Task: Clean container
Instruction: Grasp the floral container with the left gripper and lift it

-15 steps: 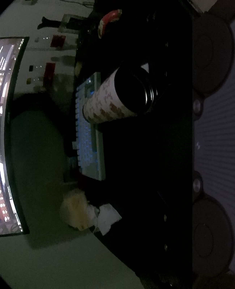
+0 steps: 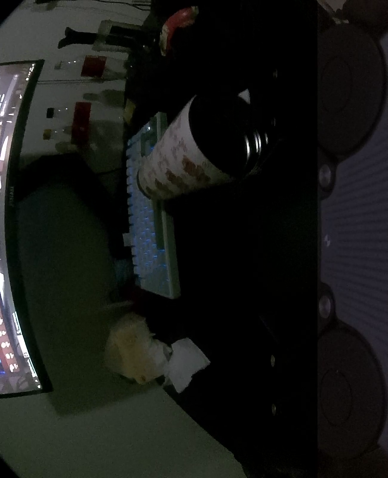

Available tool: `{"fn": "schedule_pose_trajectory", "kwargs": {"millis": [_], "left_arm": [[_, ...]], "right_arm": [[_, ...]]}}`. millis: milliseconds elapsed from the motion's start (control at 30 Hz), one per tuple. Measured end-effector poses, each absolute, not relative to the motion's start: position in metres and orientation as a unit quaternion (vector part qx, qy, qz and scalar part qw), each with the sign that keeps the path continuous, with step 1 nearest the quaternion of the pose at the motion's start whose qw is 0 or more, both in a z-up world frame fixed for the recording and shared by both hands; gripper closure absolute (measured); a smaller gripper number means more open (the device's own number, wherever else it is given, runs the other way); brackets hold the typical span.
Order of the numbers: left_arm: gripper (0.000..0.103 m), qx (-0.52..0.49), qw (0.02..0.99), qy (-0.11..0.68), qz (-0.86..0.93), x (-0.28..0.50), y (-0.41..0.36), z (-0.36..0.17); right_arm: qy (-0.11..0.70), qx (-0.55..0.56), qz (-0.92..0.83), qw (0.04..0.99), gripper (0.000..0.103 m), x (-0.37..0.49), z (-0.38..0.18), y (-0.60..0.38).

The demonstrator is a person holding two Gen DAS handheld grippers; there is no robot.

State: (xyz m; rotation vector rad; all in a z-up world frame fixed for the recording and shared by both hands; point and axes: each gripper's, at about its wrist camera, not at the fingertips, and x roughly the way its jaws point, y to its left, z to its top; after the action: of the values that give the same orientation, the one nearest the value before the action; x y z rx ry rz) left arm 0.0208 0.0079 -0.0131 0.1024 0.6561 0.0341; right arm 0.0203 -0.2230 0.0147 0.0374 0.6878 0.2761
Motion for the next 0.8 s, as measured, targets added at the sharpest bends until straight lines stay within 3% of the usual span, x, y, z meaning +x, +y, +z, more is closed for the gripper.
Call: {"fn": "schedule_pose_trajectory", "kwargs": {"millis": [500,533,567,600,667,800], "left_arm": [[0.0,0.048,0.938,0.342,-0.003,0.049,0.018,-0.021],[0.002,0.047,0.938,0.343,0.002,0.05,0.02,-0.021],[0.013,0.04,0.938,0.344,0.005,0.05,0.023,-0.021],[0.033,0.028,0.937,0.349,0.002,0.052,0.028,-0.022],[0.048,0.001,0.932,0.361,-0.008,0.057,0.038,-0.023],[0.049,-0.02,0.93,0.367,0.003,0.067,0.053,-0.024]], "right_arm": [[0.334,0.004,0.163,0.928,0.0,0.049,0.004,-0.239],[0.336,0.007,0.174,0.926,0.0,0.054,0.004,-0.24],[0.338,0.011,0.184,0.923,0.0,0.059,0.003,-0.241],[0.338,0.015,0.196,0.921,0.0,0.063,0.003,-0.242],[0.332,0.025,0.23,0.915,0.003,0.07,0.003,-0.244],[0.347,-0.028,0.255,0.902,0.013,0.083,0.003,-0.23]]}}
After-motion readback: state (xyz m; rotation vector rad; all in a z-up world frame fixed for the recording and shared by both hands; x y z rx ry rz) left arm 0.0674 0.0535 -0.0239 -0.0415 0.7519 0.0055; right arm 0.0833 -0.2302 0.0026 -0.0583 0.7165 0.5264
